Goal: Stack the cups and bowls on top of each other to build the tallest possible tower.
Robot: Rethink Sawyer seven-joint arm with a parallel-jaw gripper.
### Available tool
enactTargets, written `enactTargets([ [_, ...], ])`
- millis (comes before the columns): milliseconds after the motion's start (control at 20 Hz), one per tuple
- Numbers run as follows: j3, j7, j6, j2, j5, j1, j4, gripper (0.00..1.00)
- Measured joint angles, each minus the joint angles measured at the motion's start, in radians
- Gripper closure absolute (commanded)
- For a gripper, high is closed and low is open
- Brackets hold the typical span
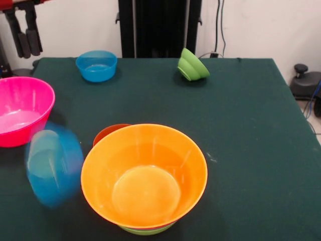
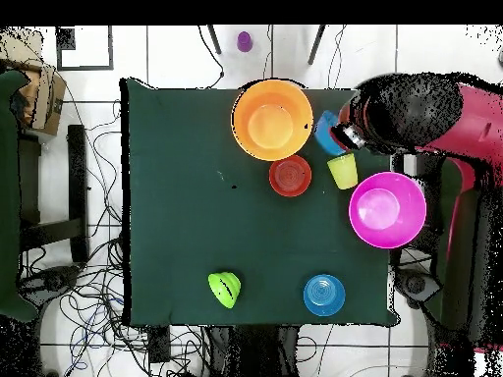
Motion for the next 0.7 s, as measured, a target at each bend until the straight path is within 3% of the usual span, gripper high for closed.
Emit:
enactTargets([
  [150, -0.031, 0.047, 0.000, -0.005, 0.014, 0.044, -0.016, 1.00],
  [400, -0.092, 0.206, 0.000, 0.000, 0.045, 0.131, -0.045, 1.00],
  [700, -0.134, 0.451, 0.000, 0.002, 0.065, 0.200, -0.052, 1.00],
])
